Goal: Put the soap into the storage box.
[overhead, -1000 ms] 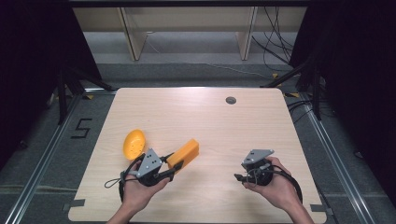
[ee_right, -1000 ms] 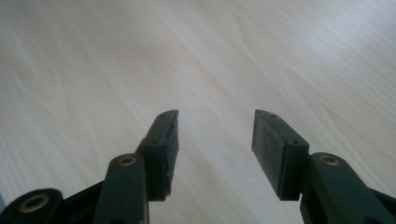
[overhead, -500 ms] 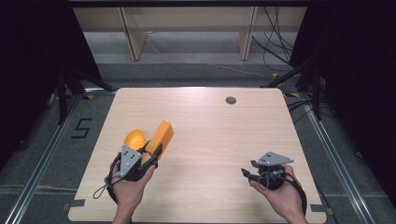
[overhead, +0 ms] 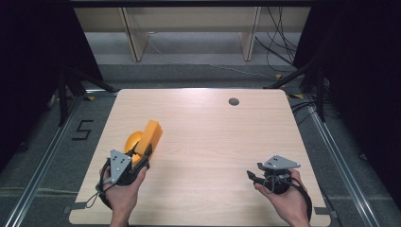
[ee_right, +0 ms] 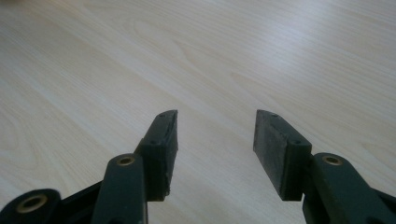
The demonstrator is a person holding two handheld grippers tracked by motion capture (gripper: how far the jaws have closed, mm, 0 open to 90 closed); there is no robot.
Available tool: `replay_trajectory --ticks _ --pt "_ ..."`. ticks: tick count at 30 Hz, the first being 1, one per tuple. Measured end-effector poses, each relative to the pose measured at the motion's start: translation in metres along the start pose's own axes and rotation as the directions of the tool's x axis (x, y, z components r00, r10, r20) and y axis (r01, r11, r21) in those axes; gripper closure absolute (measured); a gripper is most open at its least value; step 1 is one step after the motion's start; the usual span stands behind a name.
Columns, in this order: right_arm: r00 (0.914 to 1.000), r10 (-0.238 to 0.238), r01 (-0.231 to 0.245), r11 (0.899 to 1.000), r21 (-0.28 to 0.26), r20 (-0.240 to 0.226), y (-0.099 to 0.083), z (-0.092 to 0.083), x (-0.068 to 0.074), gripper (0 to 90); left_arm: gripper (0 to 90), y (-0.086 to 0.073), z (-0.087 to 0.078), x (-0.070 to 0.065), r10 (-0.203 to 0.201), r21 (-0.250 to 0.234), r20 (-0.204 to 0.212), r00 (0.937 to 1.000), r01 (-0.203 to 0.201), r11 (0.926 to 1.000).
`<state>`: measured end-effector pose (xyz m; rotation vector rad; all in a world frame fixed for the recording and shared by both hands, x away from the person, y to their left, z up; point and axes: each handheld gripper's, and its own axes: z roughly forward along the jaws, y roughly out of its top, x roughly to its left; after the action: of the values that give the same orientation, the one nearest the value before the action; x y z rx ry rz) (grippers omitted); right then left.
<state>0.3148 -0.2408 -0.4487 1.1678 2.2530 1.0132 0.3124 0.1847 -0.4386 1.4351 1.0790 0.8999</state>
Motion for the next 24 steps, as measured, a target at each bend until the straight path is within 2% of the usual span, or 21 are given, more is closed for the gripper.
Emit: replay_trajectory --ticks 1,3,5,6,7,8,9,11,12,14,15,16,17,18,20,22,23,24 --pt "0.9998 0.02 -0.02 1.0 -0.003 0.004 0.0 -0.001 0.001 50.1 60.2 0.002 -0.001 0.003 0.001 -0.008 -0.017 0.9999 -0.001 1.0" --pt "1.0 0.003 -0.003 1.0 -0.004 -0.004 0.0 0.0 -0.001 49.8 60.2 0.003 -0.001 0.004 0.008 -0.009 -0.03 0.9995 -0.008 0.9999" --pt "0.9999 0.013 -0.013 1.0 -0.009 0.009 -0.001 0.0 -0.001 49.8 60.2 0.004 0.0 0.007 0.009 -0.011 -0.049 0.9987 -0.01 0.9999" --pt "0.9996 0.028 -0.028 1.0 -0.004 -0.004 0.0 0.001 0.001 49.7 60.2 0.004 0.001 0.009 0.011 -0.01 -0.067 0.9977 -0.012 0.9999" --pt "0.9996 0.028 -0.028 1.0 -0.004 -0.004 0.0 0.001 0.001 49.7 60.2 0.004 0.001 0.009 0.011 -0.01 -0.067 0.9977 -0.012 0.9999" --pt "1.0 0.006 -0.006 1.0 -0.008 0.002 -0.001 0.001 0.0 49.7 60.2 0.003 0.001 0.011 0.006 -0.008 -0.078 0.9969 -0.007 0.9999" --pt "0.9994 0.034 -0.034 0.999 -0.005 0.004 0.0 0.001 0.004 49.8 60.2 0.002 0.002 0.014 -0.007 -0.009 -0.1 0.9949 0.007 0.9999" --pt "0.9987 0.051 -0.051 0.999 -0.003 0.004 0.0 0.0 0.005 49.8 60.3 0.001 0.002 0.018 -0.014 -0.004 -0.13 0.9914 0.013 0.9999" --pt "0.9997 0.026 -0.026 1.0 -0.01 -0.005 0.001 0.001 0.002 49.9 60.2 0.0 0.003 0.02 -0.025 -0.005 -0.141 0.9897 0.024 0.9997" --pt "0.9996 0.028 -0.028 1.0 -0.008 0.001 0.0 0.001 0.002 49.9 60.2 -0.001 0.003 0.023 -0.029 -0.005 -0.152 0.9879 0.029 0.9996" --pt "0.9999 0.01 -0.01 1.0 -0.008 -0.003 -0.001 0.003 0.001 49.8 60.2 -0.002 0.004 0.027 -0.03 -0.002 -0.18 0.9832 0.03 0.9996" --pt "0.9998 0.018 -0.018 1.0 -0.005 -0.006 0.0 0.002 0.001 49.8 60.3 -0.002 0.004 0.027 -0.03 -0.002 -0.18 0.9832 0.03 0.9996" --pt "0.9996 0.027 -0.027 1.0 -0.006 0.0 0.0 0.002 0.002 49.8 60.2 -0.003 0.005 0.032 -0.031 0.008 -0.201 0.9791 0.033 0.9994" --pt "0.9996 0.027 -0.027 1.0 -0.006 0.0 0.0 0.002 0.002 49.8 60.2 -0.003 0.005 0.032 -0.031 0.008 -0.201 0.9791 0.033 0.9994" --pt "0.9993 0.037 -0.037 0.999 -0.018 0.006 0.0 0.001 0.002 49.8 60.3 -0.006 0.008 0.037 -0.033 0.012 -0.228 0.973 0.037 0.9993" --pt "0.9994 0.036 -0.036 0.999 -0.012 0.005 0.001 0.001 0.002 49.8 60.3 -0.007 0.009 0.038 -0.031 0.013 -0.237 0.9709 0.035 0.9993" --pt "0.9994 0.035 -0.035 0.999 -0.011 0.007 0.0 0.001 0.002 49.8 60.3 -0.01 0.013 0.038 -0.035 0.019 -0.256 0.9662 0.041 0.999" --pt "0.9993 0.036 -0.036 0.999 -0.011 0.007 0.0 0.001 0.002 49.9 60.3 -0.012 0.015 0.039 -0.04 0.023 -0.259 0.965 0.048 0.9986"
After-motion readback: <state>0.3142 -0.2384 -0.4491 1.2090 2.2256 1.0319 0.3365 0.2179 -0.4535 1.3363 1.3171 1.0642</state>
